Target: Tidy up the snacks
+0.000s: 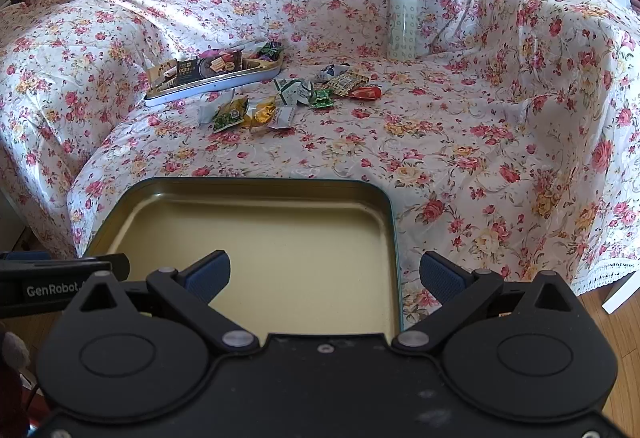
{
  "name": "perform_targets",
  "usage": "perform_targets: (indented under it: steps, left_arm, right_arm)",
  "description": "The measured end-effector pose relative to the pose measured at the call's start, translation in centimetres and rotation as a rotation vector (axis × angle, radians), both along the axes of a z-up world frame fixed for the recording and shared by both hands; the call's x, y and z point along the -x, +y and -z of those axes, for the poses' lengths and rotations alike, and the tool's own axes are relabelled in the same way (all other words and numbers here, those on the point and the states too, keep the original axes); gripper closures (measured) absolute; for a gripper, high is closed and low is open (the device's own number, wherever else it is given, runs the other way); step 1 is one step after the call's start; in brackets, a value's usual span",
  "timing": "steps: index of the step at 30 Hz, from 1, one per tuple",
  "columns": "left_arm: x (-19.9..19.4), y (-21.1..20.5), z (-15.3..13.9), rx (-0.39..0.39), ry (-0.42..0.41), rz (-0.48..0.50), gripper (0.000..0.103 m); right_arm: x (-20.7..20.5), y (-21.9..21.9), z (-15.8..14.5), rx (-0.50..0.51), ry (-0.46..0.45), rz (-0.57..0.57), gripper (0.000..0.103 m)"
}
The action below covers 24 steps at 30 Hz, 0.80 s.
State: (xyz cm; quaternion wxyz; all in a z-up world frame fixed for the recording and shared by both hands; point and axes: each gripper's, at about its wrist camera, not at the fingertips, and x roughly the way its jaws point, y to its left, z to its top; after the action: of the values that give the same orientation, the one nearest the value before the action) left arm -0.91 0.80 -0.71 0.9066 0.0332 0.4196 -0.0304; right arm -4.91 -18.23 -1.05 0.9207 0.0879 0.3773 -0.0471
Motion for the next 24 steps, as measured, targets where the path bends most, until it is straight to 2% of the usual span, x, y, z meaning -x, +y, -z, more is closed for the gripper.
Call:
perform_targets:
  steps: [4, 14, 21, 24]
  left_arm:
    - [0.0, 0.0, 0.1, -0.003, 0.002, 0.000, 0.016]
    - [-0.1, -0.2, 0.2, -0.013, 0.005, -0.009, 0.016]
    - [-0.4, -0.6, 0.2, -0.031, -0.006, 0.002, 0.015]
    - [-1.1, -0.6, 0.2, -0.021, -0.004, 0.010, 0.015]
  right_arm:
    - [0.0, 0.1, -0.2, 0.018, -0.003, 0.001, 0.000]
    - [-0.3, 0.5, -0.1, 0.172, -0.042, 0.083, 0.000]
    - [-0.3, 0.5, -0.4, 0.281, -0.123, 0.159, 0.000]
    - [-0.6, 0.3, -0.7, 0.297, -0.145, 0.147, 0.000]
